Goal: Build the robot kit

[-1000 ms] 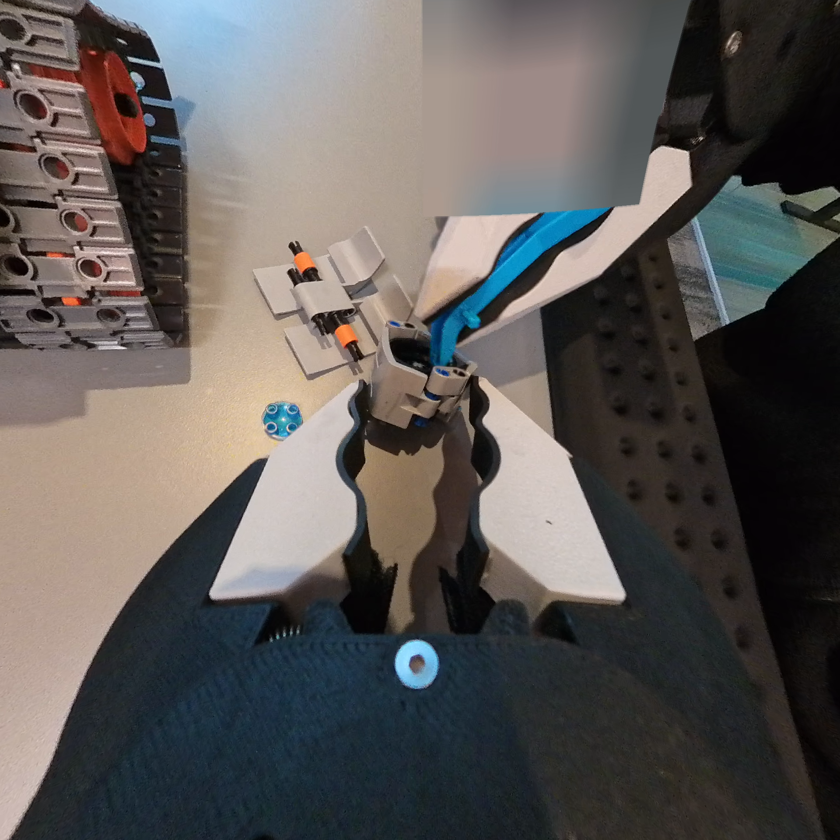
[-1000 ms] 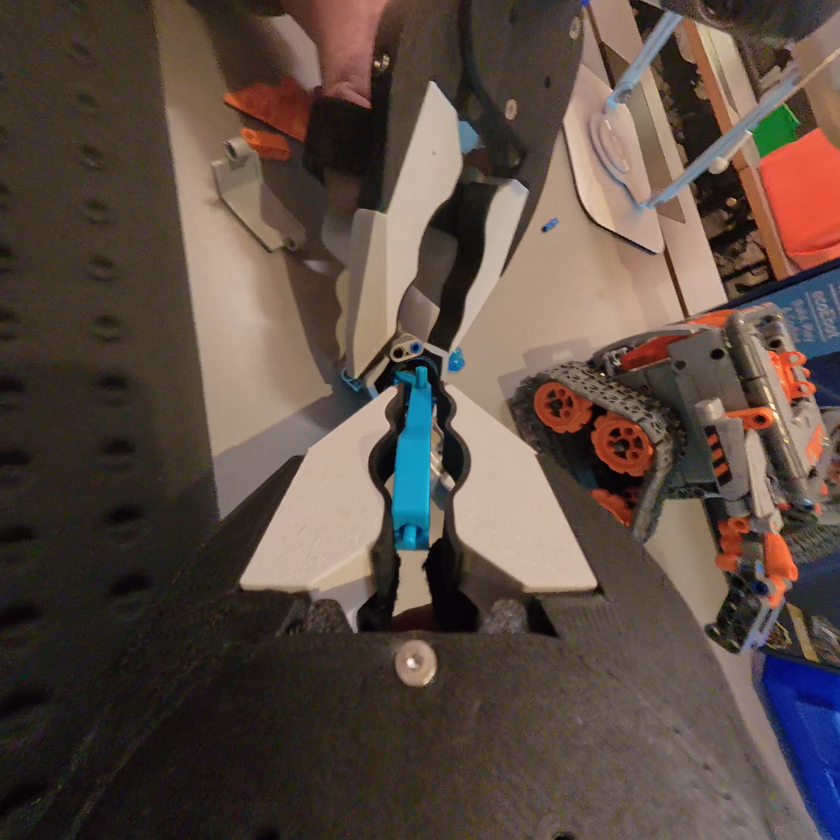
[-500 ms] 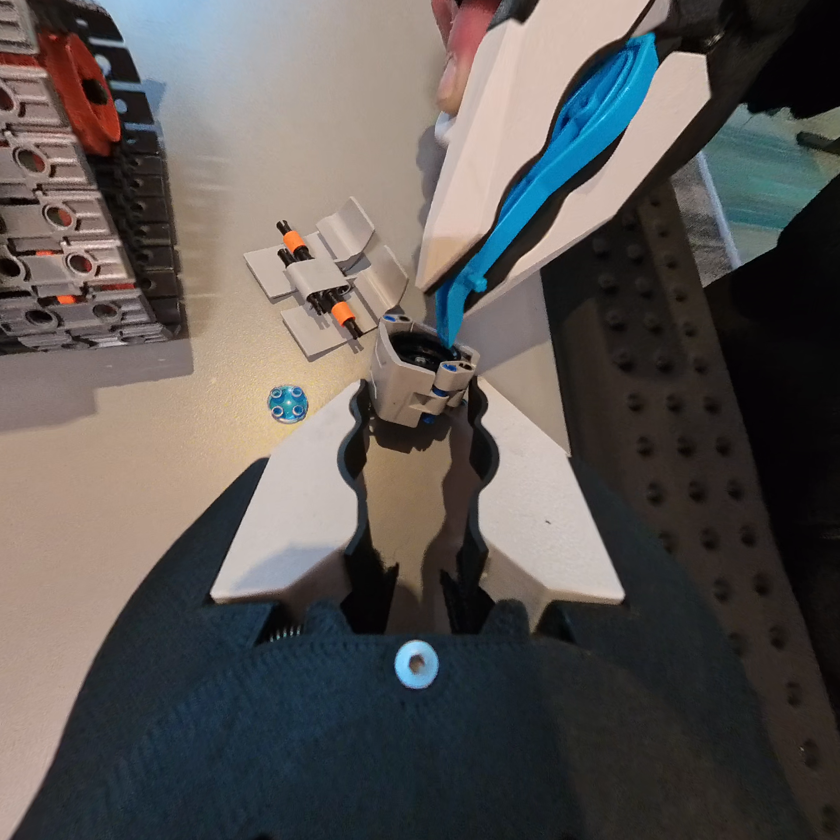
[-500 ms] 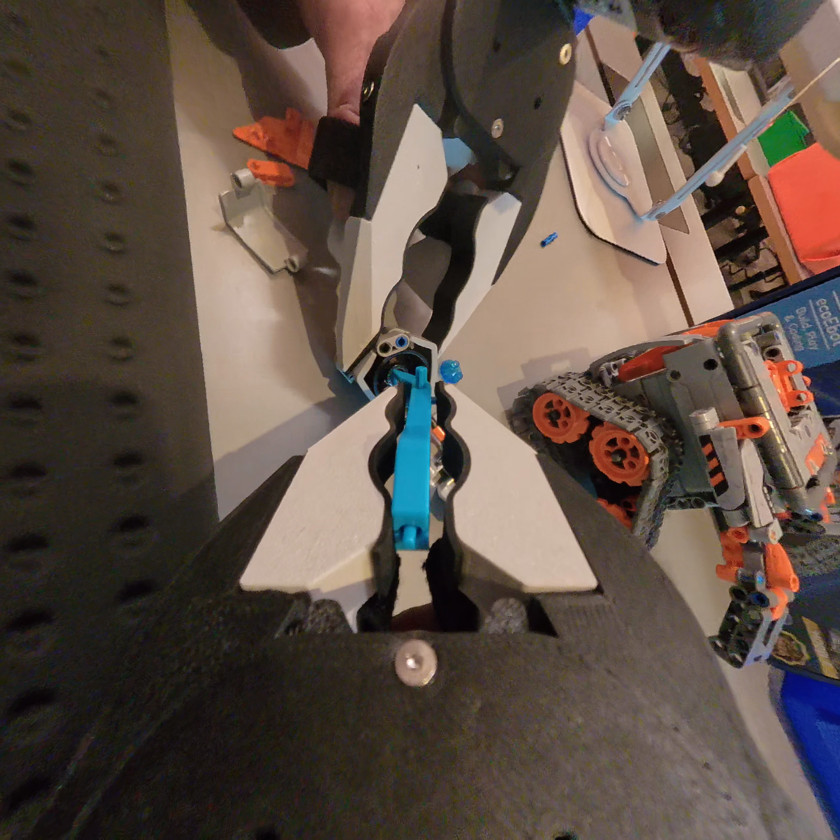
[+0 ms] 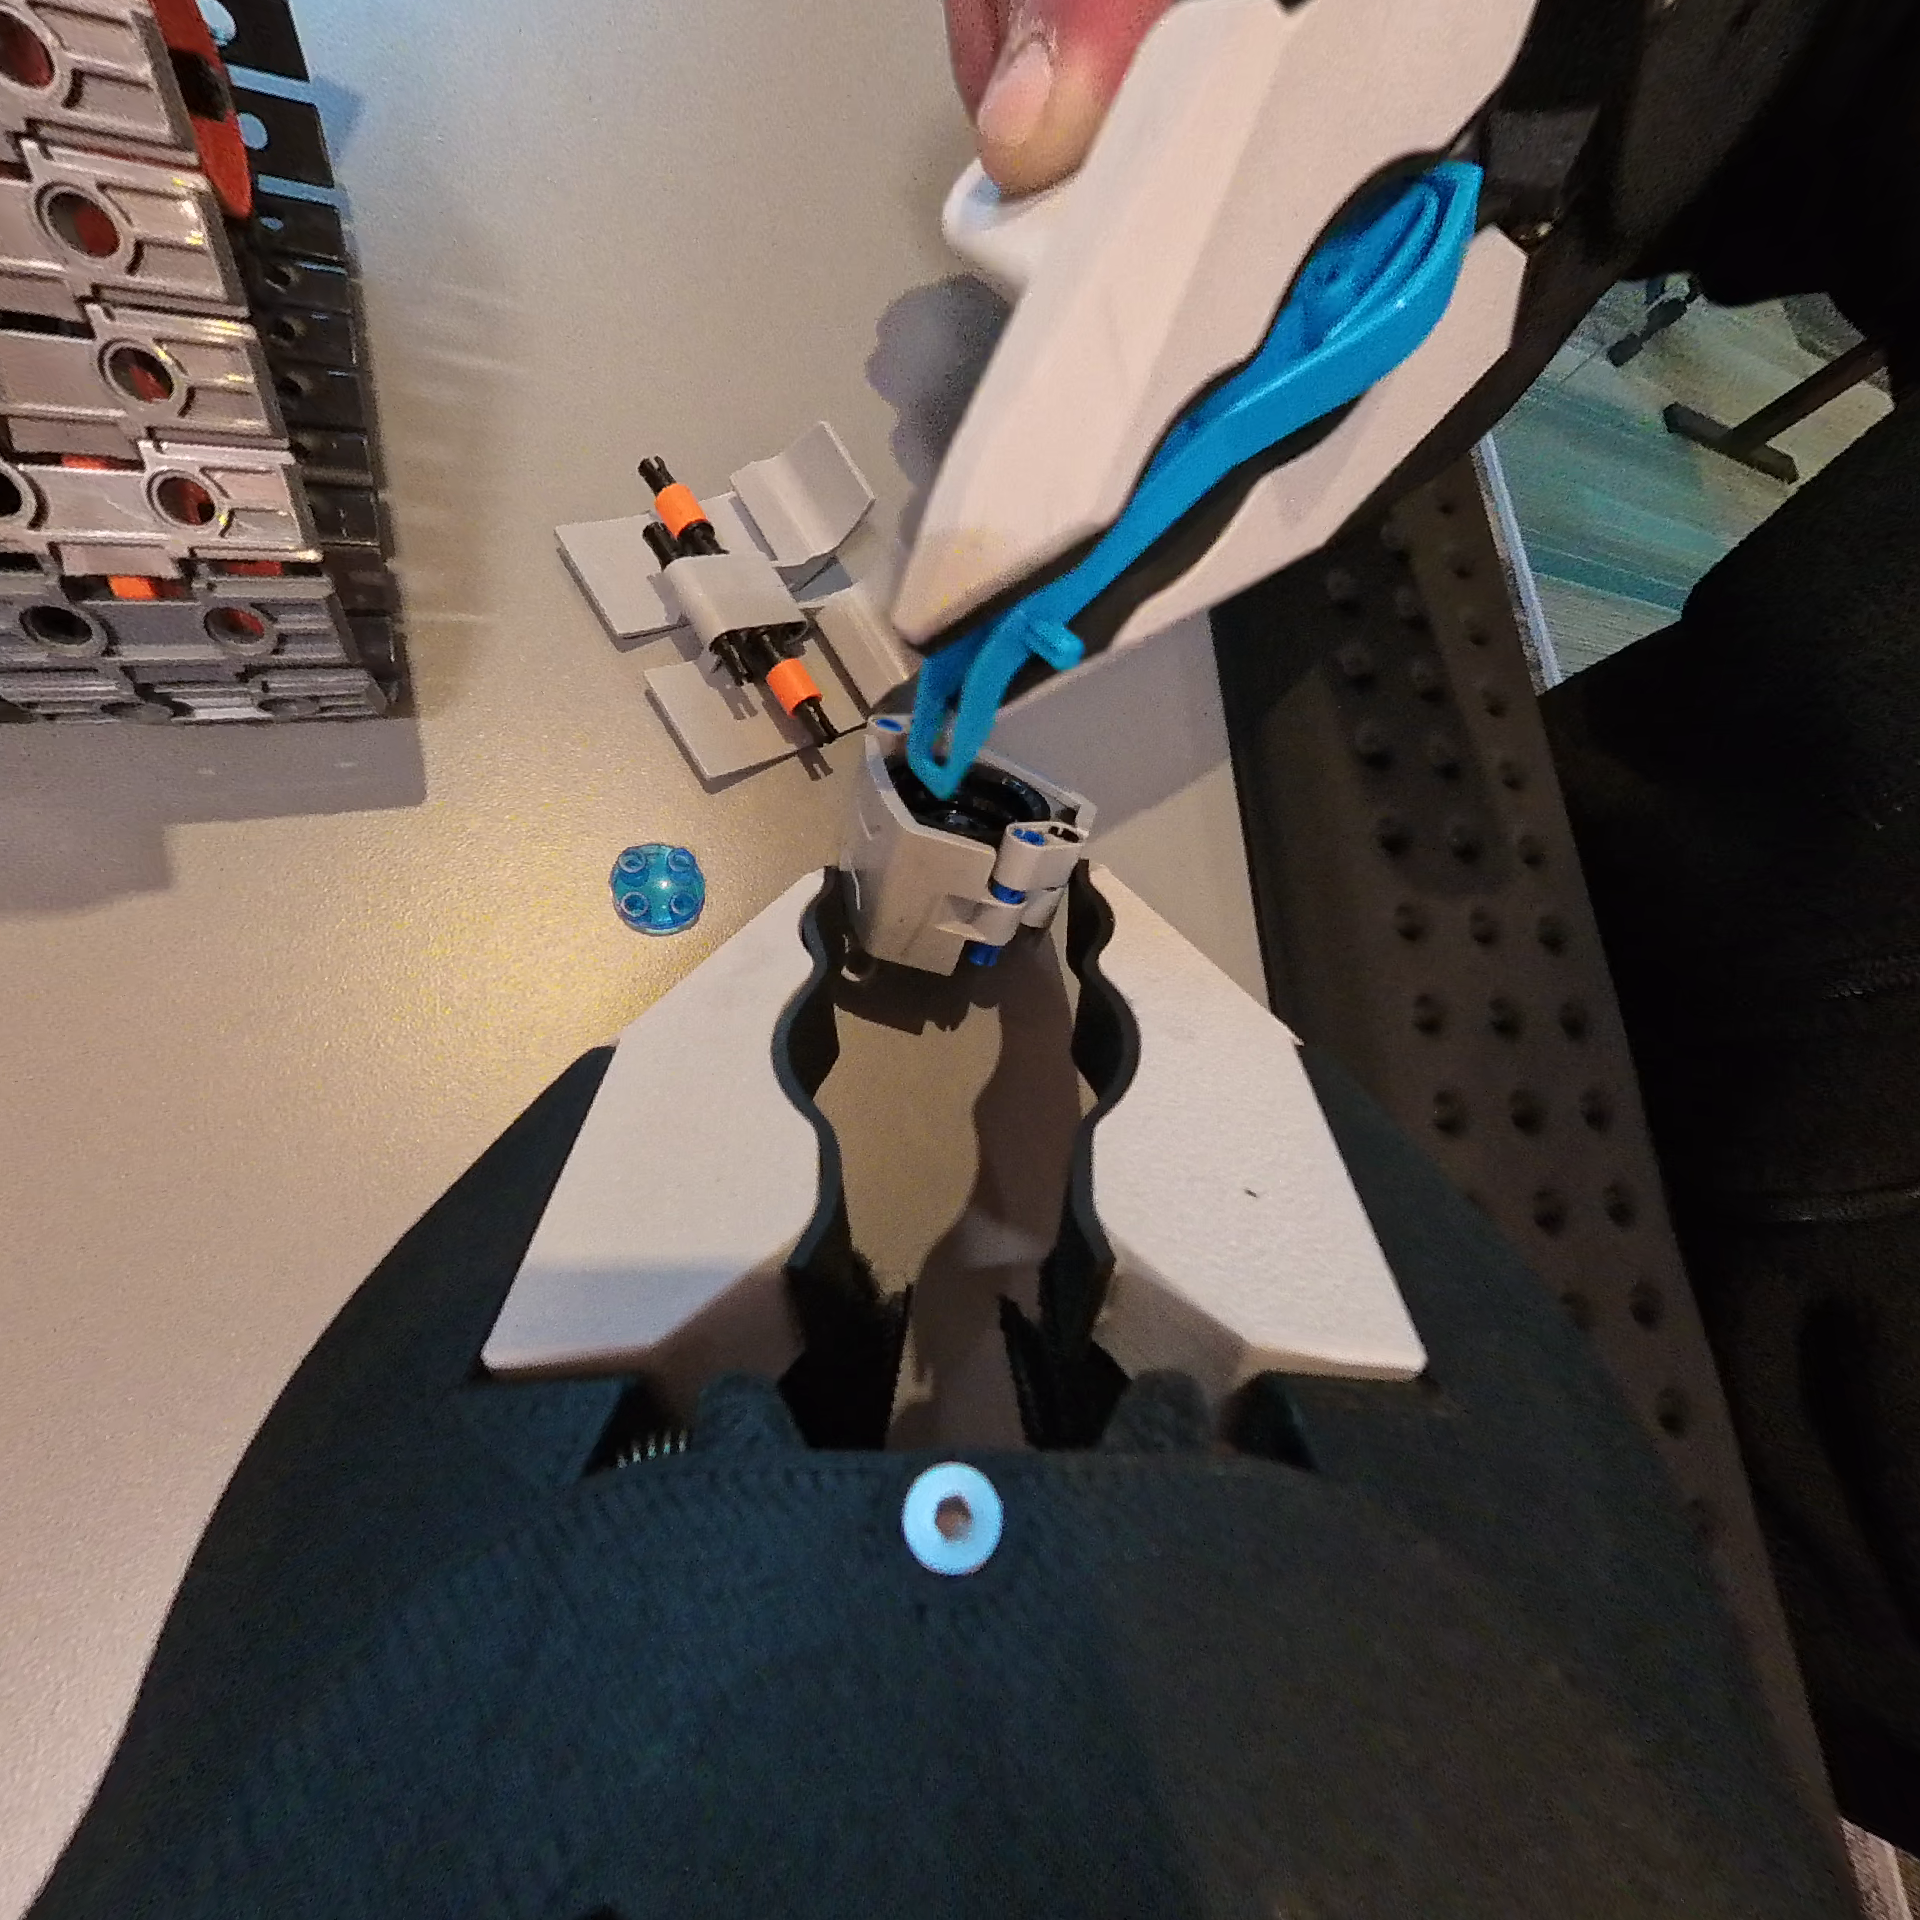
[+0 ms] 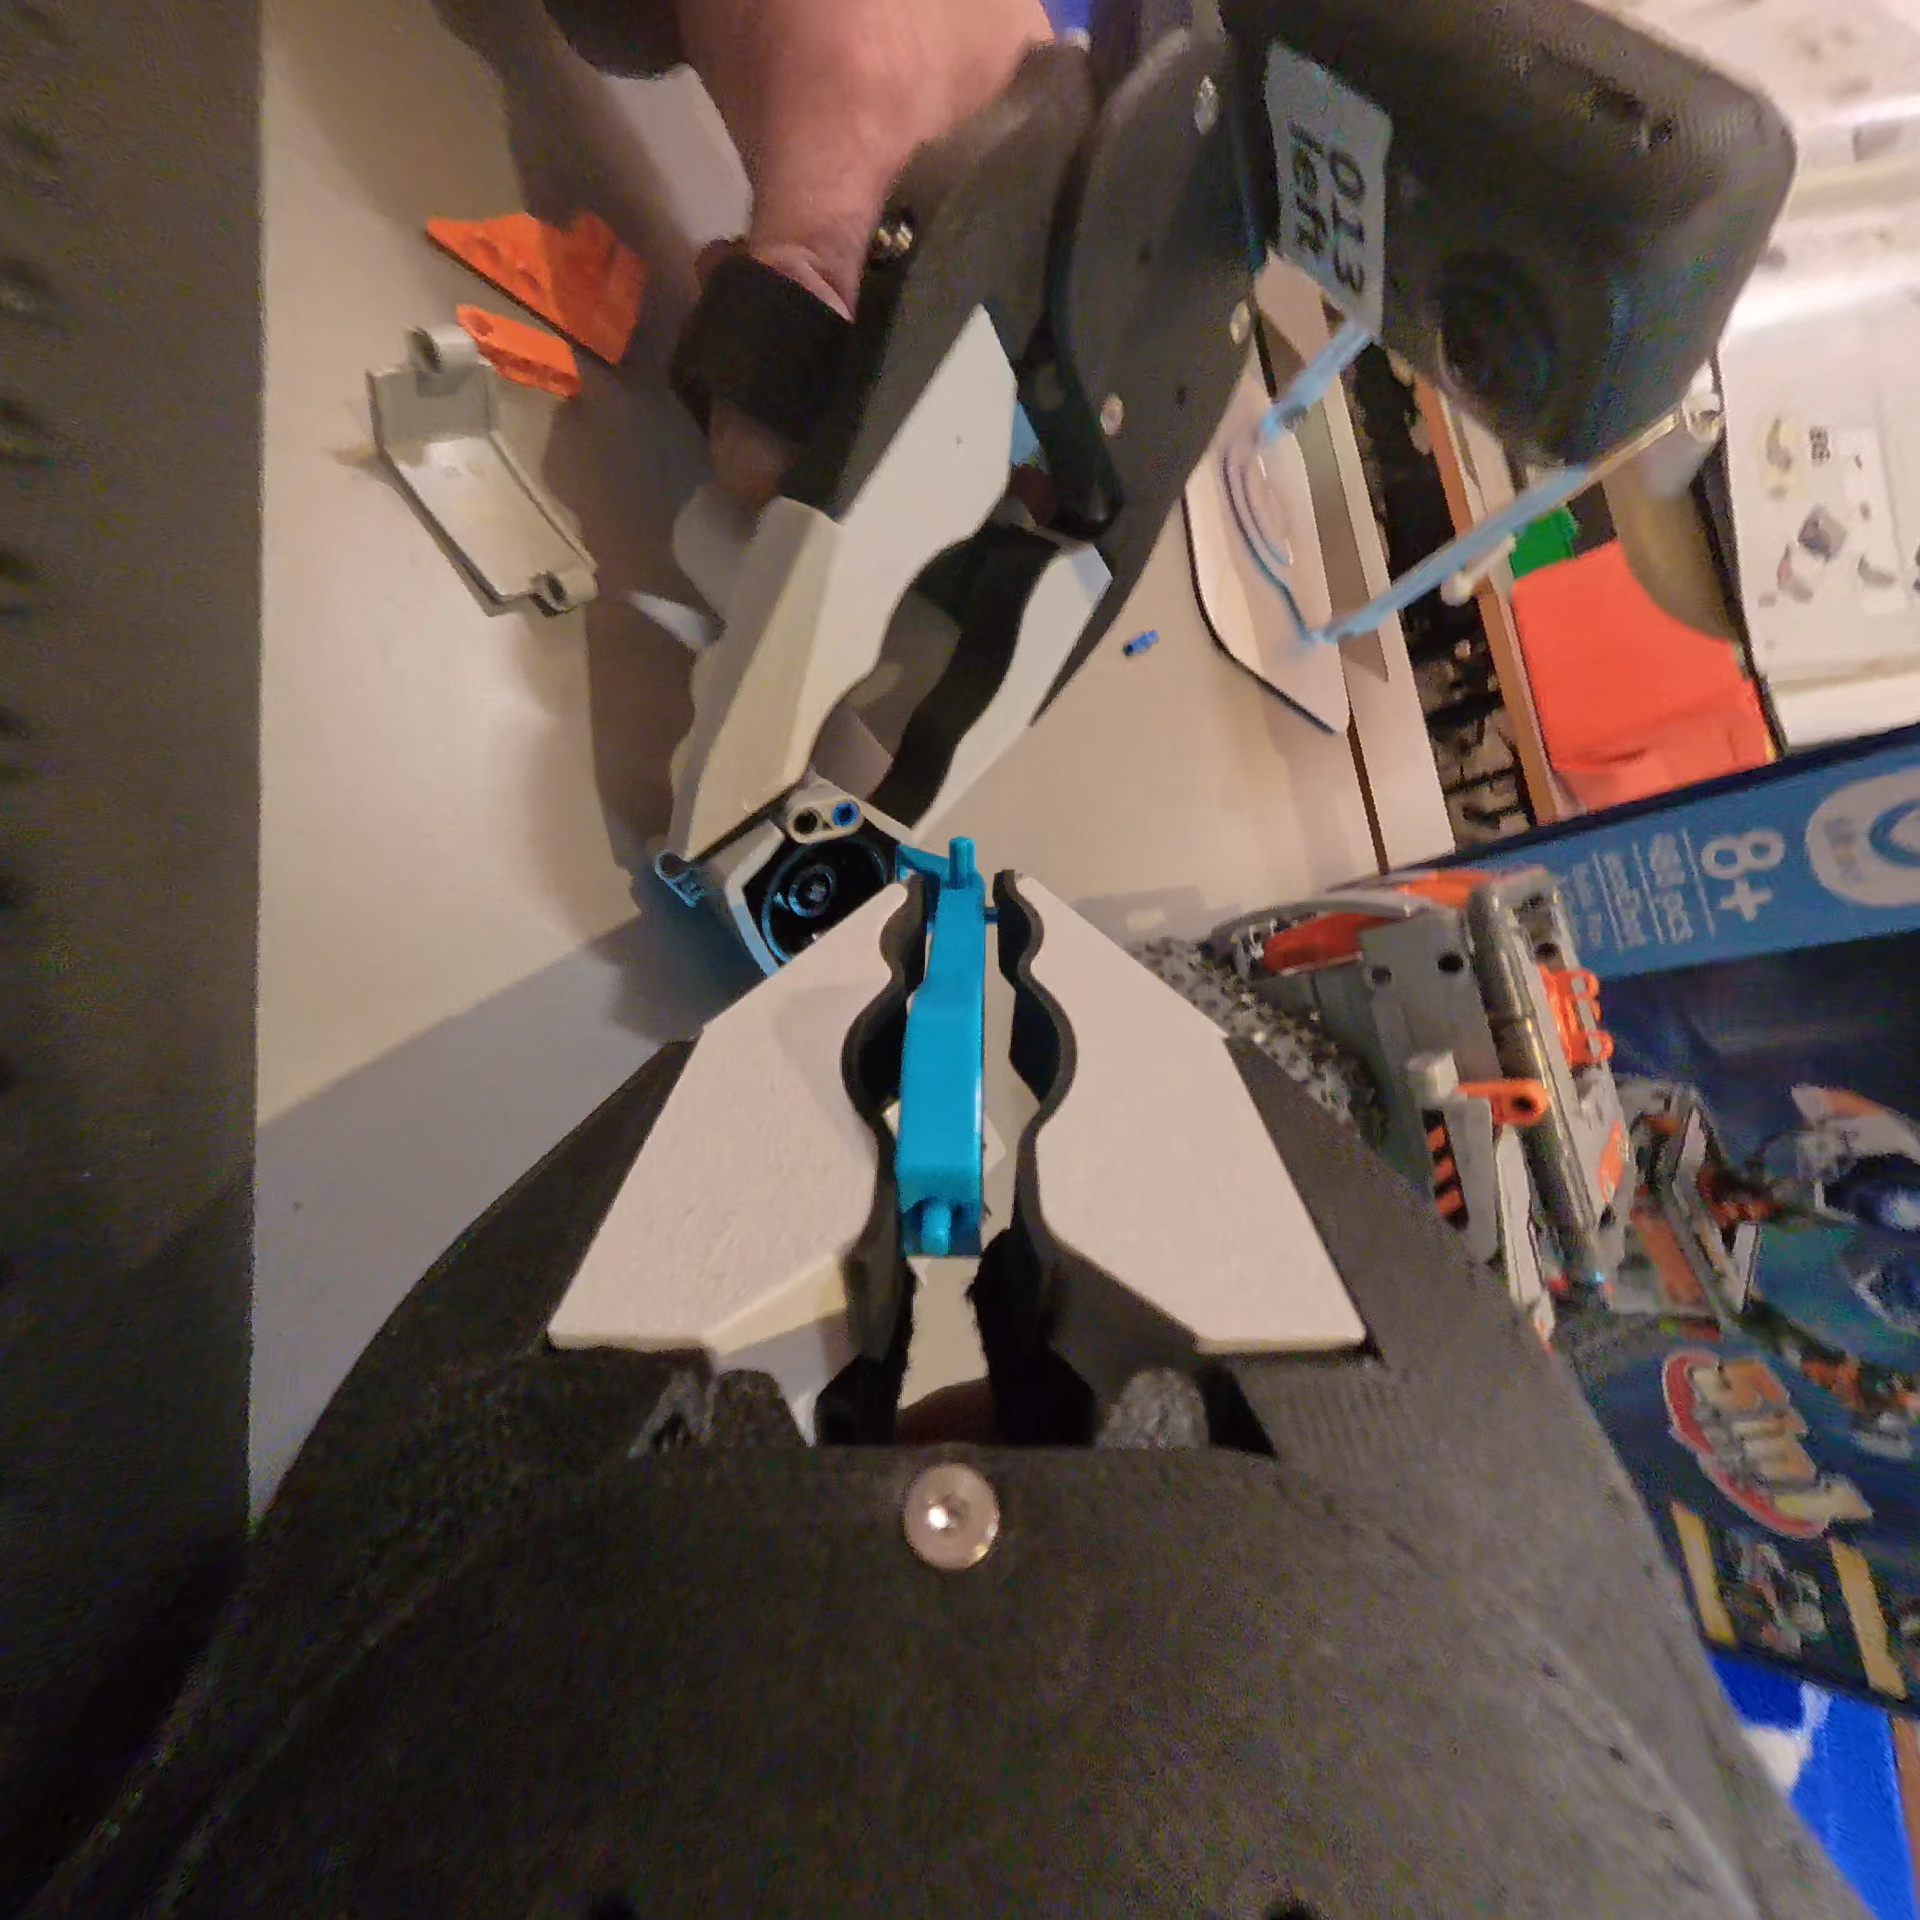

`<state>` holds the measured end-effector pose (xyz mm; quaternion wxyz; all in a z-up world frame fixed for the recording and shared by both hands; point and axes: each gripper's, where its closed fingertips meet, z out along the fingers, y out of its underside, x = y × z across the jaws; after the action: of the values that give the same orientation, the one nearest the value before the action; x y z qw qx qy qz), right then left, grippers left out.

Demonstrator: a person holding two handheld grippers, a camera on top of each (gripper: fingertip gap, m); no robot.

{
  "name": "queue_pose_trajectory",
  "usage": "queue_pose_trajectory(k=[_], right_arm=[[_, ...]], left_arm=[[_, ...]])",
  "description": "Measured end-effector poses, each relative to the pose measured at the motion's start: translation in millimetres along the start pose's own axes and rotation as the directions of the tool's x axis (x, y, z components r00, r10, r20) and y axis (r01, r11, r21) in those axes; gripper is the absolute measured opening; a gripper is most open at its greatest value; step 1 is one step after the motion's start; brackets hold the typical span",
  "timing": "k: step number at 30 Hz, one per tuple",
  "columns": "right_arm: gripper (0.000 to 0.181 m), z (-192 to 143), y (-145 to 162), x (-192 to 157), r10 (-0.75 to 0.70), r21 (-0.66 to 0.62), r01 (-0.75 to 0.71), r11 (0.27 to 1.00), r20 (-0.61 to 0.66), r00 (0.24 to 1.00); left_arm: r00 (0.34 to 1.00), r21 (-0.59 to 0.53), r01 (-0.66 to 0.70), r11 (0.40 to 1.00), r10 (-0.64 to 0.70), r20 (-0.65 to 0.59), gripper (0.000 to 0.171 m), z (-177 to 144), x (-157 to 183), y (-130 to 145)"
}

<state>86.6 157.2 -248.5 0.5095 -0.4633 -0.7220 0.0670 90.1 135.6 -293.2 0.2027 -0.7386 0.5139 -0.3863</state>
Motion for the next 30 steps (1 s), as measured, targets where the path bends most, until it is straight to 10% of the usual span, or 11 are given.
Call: queue_pose_trajectory(k=[23, 30], right_arm=[[0.011, 7, -9, -10, -0.350, 0.141, 0.337, 0.931, 0.080, 0.933], [0.010, 10, -2, -7, -0.180, 0.113, 0.153, 0.982, 0.289, 0.940]], left_arm=[[0.998, -0.021, -0.066, 0.998, 0.066, -0.012, 0.040, 2, 1, 0], [0.992, -0.047, -0.121, 0.992, 0.122, 0.034, 0.038, 3, -1, 0]])
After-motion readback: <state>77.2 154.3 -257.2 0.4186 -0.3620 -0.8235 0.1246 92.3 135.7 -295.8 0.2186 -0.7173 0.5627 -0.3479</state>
